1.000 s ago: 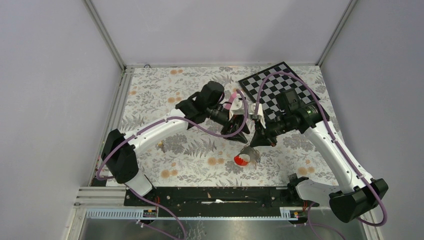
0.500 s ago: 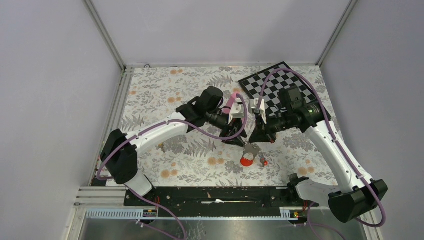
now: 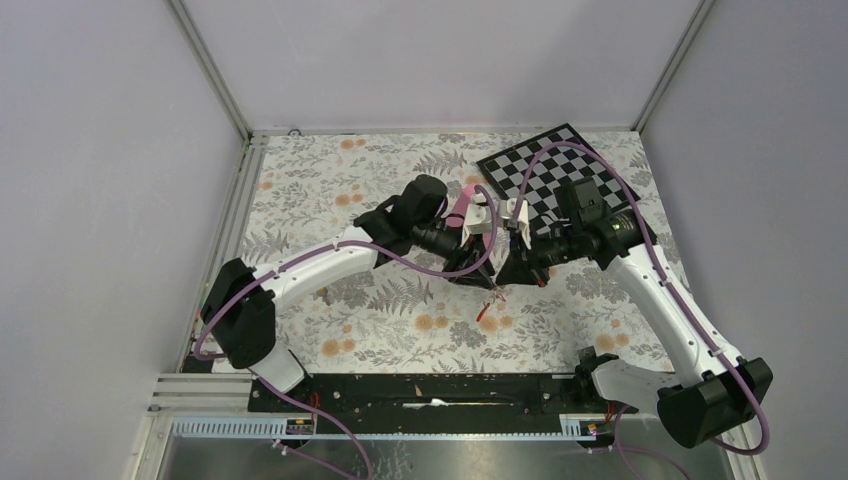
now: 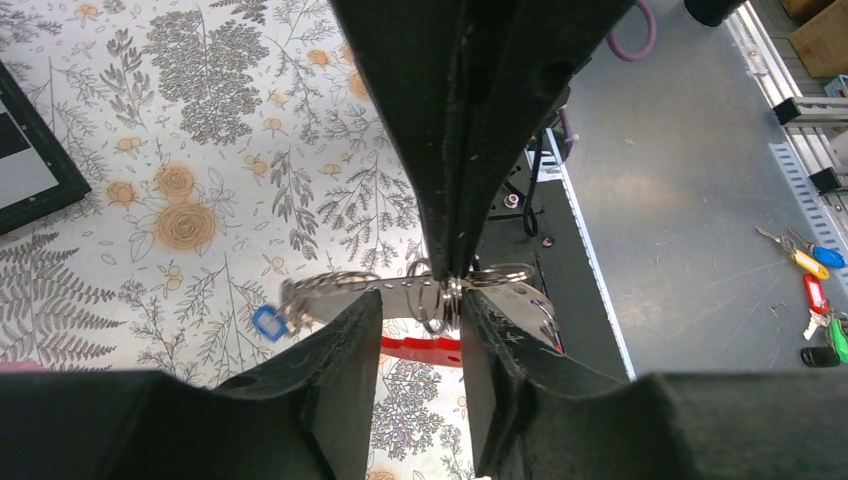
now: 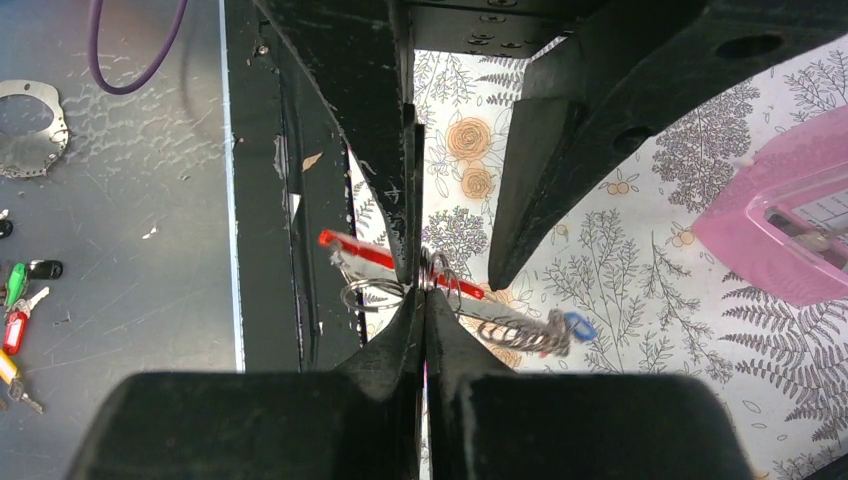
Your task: Put the keys on the keyring
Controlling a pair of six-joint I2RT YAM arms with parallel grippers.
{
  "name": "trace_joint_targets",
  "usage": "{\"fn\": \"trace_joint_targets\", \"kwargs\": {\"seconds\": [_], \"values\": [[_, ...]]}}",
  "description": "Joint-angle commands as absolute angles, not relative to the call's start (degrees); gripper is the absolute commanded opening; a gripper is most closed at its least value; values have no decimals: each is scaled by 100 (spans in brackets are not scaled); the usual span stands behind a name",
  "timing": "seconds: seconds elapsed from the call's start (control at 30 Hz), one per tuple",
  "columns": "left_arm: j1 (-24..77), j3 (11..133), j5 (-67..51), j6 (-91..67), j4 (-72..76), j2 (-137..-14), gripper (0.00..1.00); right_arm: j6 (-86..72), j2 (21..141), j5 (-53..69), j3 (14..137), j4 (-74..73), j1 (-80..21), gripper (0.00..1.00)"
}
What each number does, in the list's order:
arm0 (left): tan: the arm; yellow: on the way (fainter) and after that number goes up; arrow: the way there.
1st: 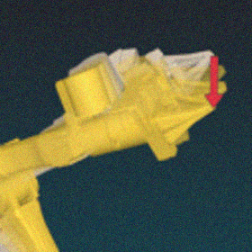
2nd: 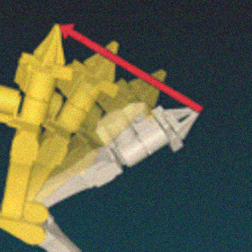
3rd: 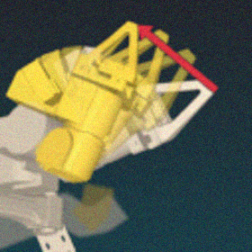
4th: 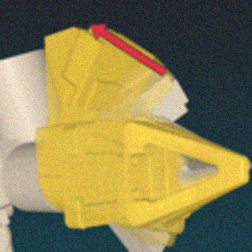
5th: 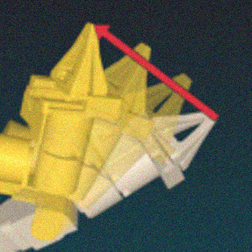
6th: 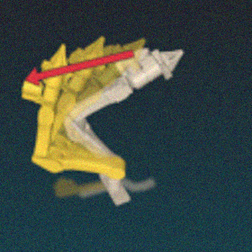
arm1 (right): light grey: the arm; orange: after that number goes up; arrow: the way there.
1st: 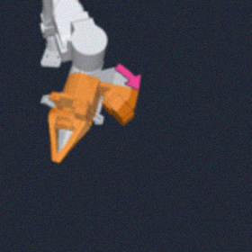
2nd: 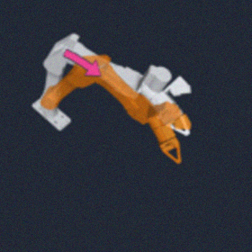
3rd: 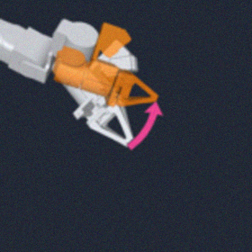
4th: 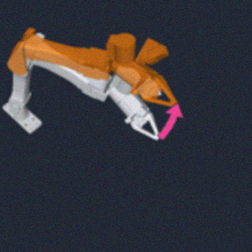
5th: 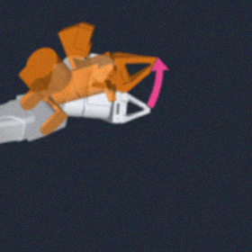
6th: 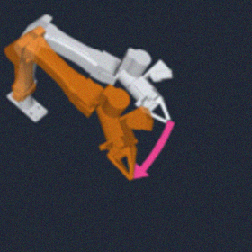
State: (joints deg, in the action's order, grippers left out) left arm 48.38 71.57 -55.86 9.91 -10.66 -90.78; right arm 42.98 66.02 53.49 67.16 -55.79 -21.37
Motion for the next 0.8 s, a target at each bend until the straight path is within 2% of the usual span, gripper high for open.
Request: {"fn": "trace_joint_targets", "kwargs": {"seconds": [0.0,0.13,0.6,0.77], "values": [[4841,7326,-5350,1014,-860,-8825,36,4245,6399,5501,6672,-5413,-2101,0],[4842,7313,-5359,1088,-892,-8825,30,4247,6389,5485,6660,-5421,-2103,0],[4799,7404,-5522,1070,-932,-8747,24,4298,6438,5370,6583,-5406,-2101,0],[4799,7377,-5551,1102,-934,-8713,18,4293,6483,5392,6599,-5399,-2101,0]]}}
